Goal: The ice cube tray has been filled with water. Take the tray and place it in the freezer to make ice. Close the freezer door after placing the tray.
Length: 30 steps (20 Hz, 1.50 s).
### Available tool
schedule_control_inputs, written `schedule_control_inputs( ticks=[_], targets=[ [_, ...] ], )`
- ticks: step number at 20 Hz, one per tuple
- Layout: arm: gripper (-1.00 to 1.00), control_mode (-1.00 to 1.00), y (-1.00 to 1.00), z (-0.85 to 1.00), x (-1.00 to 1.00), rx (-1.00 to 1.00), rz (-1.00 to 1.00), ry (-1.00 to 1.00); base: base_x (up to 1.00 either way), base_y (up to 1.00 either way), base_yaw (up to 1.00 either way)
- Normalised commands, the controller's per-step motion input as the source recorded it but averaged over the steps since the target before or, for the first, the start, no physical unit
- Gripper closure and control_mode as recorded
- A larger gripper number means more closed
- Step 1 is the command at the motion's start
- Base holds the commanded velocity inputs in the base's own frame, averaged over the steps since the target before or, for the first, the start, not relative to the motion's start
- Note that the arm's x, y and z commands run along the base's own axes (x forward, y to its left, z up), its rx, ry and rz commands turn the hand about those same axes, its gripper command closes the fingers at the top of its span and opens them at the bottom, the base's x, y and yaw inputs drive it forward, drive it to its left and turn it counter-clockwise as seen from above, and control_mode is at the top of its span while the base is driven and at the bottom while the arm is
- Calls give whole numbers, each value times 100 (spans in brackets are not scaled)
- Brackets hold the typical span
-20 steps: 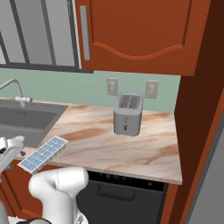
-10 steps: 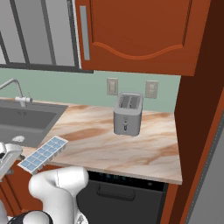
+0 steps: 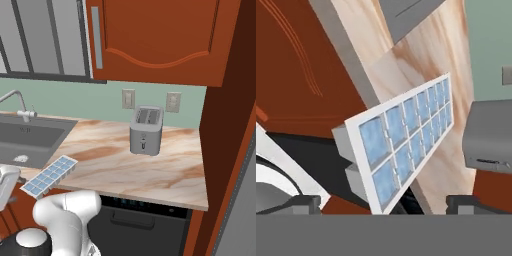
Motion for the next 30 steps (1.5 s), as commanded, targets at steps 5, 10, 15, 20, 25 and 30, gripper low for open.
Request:
schedule_control_inputs(
  ticks=[5, 10, 15, 20, 25, 30],
  targets=[
    [-100, -100, 0, -11, 2, -14, 0, -2, 0, 0, 0],
    [-100, -100, 0, -18, 3, -12, 0, -6, 0, 0, 0],
    [-100, -100, 0, -25, 14, -9, 0, -9, 0, 0, 0],
    [-100, -100, 0, -27, 17, -11, 0, -13, 0, 0, 0],
    [-100, -100, 0, -13, 19, -8, 0, -10, 0, 0, 0],
    [-100, -100, 2, -5, 7, -10, 0, -11, 0, 0, 0]
  ],
)
